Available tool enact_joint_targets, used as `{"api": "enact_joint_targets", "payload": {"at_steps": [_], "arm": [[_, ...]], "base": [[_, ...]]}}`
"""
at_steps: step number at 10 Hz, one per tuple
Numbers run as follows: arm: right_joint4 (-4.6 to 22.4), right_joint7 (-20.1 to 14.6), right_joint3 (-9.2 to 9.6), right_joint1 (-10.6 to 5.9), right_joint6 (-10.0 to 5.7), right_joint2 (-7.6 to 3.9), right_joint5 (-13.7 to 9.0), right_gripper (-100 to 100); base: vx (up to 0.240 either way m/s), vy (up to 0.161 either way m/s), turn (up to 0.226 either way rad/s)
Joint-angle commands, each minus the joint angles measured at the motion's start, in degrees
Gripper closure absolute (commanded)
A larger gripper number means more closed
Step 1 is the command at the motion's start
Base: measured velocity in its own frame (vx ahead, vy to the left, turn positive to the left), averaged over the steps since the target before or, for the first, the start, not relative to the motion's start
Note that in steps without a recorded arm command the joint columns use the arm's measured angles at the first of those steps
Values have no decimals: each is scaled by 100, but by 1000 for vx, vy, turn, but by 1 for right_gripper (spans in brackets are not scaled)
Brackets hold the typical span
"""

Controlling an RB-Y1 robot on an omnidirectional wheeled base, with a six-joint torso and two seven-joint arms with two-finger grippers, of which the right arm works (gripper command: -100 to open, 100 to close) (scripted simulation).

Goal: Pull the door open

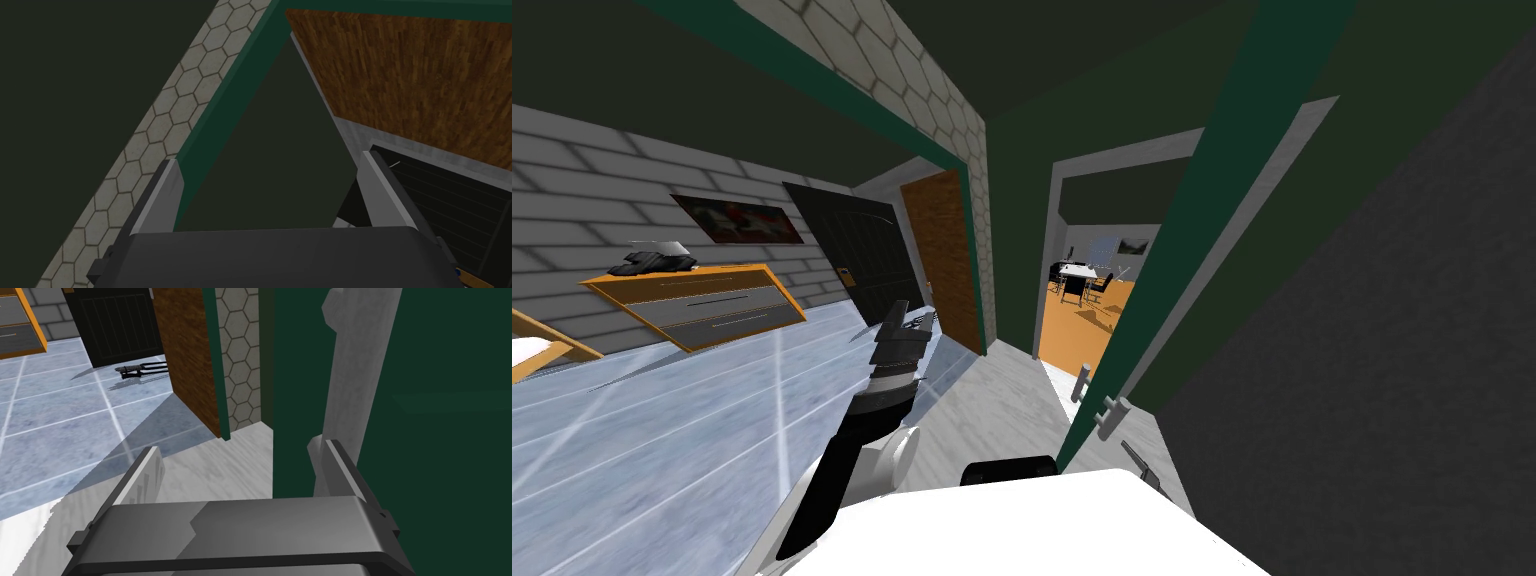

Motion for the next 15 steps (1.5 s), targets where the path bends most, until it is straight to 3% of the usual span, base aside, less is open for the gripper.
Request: {"api": "enact_joint_targets", "payload": {"at_steps": [1,4,8,15], "arm": [[165,-10,44,-89,-36,17,51,-100],[552,-36,137,-299,-315,54,164,-100],[674,-43,167,-365,-459,66,200,-100],[674,-43,167,-365,-459,66,200,-100]], "base": [[102,92,-144],[-24,-6,-101],[-78,-44,0],[-6,-4,-1]]}}
